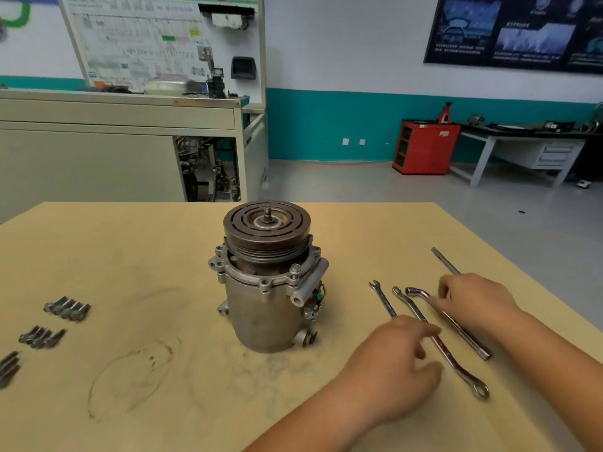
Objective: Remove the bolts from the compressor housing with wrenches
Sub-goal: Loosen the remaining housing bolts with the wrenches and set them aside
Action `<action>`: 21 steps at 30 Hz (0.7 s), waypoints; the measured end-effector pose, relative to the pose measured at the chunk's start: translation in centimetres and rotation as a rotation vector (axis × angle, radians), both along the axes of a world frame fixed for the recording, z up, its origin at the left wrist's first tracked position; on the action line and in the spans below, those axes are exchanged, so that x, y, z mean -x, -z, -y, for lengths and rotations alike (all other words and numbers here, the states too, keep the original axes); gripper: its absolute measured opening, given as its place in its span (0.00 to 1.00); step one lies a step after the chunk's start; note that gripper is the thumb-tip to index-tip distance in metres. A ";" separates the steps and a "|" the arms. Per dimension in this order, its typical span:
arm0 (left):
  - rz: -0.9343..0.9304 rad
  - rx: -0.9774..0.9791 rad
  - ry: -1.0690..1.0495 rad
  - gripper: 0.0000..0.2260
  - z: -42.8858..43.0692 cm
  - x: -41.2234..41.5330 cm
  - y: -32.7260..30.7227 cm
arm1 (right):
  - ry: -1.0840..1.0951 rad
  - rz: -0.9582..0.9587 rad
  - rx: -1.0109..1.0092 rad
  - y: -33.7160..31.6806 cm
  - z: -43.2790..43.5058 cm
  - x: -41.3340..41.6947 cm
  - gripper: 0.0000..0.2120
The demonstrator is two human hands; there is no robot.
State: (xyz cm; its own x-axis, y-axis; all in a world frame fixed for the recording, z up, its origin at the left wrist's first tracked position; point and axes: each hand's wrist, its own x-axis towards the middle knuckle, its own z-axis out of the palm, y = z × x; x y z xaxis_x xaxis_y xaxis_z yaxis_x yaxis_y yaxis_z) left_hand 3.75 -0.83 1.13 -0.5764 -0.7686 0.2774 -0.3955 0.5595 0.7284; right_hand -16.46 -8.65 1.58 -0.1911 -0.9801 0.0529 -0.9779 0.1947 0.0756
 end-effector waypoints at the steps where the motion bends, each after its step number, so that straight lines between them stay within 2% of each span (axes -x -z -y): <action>1: -0.153 0.003 -0.051 0.18 -0.7 -2.0 -0.6 | -0.050 0.167 0.085 -0.9 -0.2 -1.4 0.11; 4: -0.511 0.111 -0.261 0.19 -2.3 -7.3 -1.7 | -0.352 0.844 0.281 -3.2 -1.6 -8.2 0.04; 5: -0.546 0.156 -0.328 0.21 -2.7 -8.4 -1.7 | -0.445 0.990 0.295 -3.8 -2.3 -10.7 0.02; 7: -0.504 0.193 -0.404 0.26 -2.9 -9.6 -1.6 | -0.561 1.138 0.306 -4.6 -3.3 -14.5 0.01; 11: -0.291 0.174 -0.436 0.33 -2.6 -9.9 -1.1 | -0.524 1.187 0.343 -4.2 -3.8 -17.9 0.08; 13: -0.243 0.124 -0.444 0.37 -2.4 -9.9 -0.9 | -0.515 1.162 0.346 -4.0 -3.9 -18.2 0.09; 17: -0.334 0.117 -0.403 0.40 -2.3 -9.4 -1.5 | -0.556 1.159 0.391 -4.9 -4.3 -18.6 0.10; 21: -0.518 0.228 -0.310 0.36 -3.0 -9.0 -3.4 | -0.666 1.234 0.542 -7.9 -5.9 -18.8 0.14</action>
State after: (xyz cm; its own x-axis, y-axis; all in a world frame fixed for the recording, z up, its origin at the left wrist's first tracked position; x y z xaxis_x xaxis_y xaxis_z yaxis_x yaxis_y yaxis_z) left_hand 12.76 2.15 4.55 -0.0849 -0.7669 0.6361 -0.1929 0.6390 0.7446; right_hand 2.37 -2.77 9.50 0.0754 -0.8179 0.5704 -0.2895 -0.5654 -0.7724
